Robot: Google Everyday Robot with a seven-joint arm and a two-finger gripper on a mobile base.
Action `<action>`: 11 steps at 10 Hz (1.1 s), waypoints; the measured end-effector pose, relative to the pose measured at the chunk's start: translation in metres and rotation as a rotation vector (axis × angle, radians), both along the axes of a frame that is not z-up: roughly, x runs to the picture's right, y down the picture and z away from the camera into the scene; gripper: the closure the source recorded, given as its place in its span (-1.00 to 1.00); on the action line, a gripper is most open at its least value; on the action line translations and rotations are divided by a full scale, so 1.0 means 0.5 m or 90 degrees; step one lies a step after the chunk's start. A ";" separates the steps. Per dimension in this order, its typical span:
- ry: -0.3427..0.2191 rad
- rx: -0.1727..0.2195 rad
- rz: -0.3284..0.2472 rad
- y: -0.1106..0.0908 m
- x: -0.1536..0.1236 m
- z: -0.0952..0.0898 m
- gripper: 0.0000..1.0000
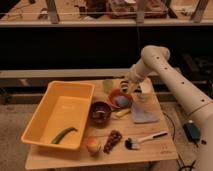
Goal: Place eraser in plastic cup
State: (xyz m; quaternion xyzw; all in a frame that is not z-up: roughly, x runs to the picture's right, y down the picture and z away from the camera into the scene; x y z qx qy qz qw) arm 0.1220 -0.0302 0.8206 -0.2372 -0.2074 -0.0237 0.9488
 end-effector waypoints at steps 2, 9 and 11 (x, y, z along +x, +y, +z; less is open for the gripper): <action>0.003 -0.002 0.001 0.002 0.008 -0.001 0.63; -0.003 0.005 -0.015 -0.011 -0.005 0.003 0.63; -0.010 0.027 -0.047 -0.075 -0.062 0.012 0.63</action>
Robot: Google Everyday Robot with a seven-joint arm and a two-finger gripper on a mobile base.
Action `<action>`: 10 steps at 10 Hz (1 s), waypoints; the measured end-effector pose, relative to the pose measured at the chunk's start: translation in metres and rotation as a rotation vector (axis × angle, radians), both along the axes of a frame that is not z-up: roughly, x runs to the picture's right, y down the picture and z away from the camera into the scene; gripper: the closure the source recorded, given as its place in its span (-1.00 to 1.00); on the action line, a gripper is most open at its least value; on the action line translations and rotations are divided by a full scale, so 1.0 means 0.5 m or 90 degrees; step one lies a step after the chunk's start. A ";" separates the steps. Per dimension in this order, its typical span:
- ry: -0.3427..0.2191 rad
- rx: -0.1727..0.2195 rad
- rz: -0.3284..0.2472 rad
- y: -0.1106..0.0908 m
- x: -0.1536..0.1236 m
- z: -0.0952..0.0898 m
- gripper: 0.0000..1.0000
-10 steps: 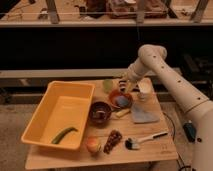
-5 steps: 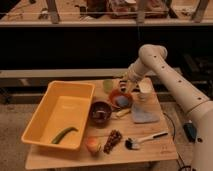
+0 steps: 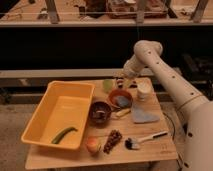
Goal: Place eraser in plastic cup
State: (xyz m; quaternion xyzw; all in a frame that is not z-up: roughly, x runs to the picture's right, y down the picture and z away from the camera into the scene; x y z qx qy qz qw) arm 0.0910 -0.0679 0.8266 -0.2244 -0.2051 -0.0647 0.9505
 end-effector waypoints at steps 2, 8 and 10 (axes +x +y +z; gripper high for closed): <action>-0.005 0.014 -0.021 -0.061 -0.049 0.019 0.63; 0.032 0.048 -0.069 -0.087 -0.098 0.086 0.63; 0.037 0.052 -0.092 -0.049 -0.146 0.112 0.63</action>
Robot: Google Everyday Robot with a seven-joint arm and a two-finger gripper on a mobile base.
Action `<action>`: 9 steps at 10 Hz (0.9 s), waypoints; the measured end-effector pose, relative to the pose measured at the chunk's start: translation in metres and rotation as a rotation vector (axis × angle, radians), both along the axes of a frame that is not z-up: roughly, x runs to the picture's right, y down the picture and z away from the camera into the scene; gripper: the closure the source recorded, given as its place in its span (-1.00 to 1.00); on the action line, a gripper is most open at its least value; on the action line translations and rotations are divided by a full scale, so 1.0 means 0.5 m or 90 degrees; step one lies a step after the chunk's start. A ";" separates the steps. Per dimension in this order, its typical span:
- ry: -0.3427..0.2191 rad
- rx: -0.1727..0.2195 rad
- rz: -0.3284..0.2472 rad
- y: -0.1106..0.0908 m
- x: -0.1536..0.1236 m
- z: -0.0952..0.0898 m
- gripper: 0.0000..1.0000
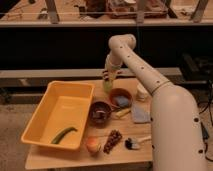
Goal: Place eraser in plastic cup
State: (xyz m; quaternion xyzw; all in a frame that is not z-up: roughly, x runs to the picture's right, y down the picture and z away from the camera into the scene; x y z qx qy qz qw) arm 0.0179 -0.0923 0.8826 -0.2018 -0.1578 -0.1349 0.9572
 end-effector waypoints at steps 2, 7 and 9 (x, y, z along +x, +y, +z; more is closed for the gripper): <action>0.011 0.002 -0.007 0.020 -0.003 0.024 0.63; 0.058 0.019 -0.030 0.025 -0.007 0.077 0.63; 0.068 0.019 -0.045 0.021 -0.021 0.090 0.63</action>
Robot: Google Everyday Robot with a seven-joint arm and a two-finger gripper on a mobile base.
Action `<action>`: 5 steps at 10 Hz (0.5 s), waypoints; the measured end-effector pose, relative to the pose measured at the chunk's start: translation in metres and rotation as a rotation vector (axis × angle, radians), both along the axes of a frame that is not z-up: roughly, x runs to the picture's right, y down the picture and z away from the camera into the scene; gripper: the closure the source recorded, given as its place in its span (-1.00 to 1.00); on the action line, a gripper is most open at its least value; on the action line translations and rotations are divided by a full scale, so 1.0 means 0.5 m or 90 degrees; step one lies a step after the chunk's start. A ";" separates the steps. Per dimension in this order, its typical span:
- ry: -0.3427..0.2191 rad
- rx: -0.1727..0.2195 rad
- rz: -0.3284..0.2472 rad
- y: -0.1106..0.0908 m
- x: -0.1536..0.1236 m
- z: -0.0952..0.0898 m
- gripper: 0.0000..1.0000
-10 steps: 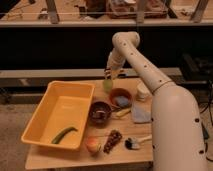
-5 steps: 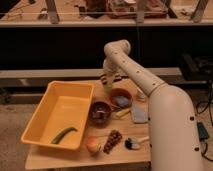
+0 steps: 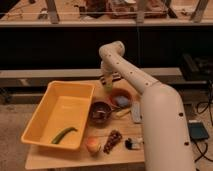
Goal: Place eraser in plastic cup
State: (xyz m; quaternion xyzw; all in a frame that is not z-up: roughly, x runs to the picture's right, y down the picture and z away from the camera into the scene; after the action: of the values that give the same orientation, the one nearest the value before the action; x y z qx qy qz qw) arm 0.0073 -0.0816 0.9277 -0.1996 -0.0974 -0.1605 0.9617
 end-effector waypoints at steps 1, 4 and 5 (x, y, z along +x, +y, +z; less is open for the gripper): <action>0.001 -0.001 -0.005 -0.002 -0.006 0.004 0.63; 0.007 -0.006 -0.021 0.000 -0.016 0.016 0.63; 0.008 -0.007 -0.025 0.000 -0.019 0.020 0.63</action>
State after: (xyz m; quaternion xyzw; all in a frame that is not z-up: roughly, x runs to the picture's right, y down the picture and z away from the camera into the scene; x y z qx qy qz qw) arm -0.0024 -0.0815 0.9375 -0.2082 -0.0881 -0.1772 0.9578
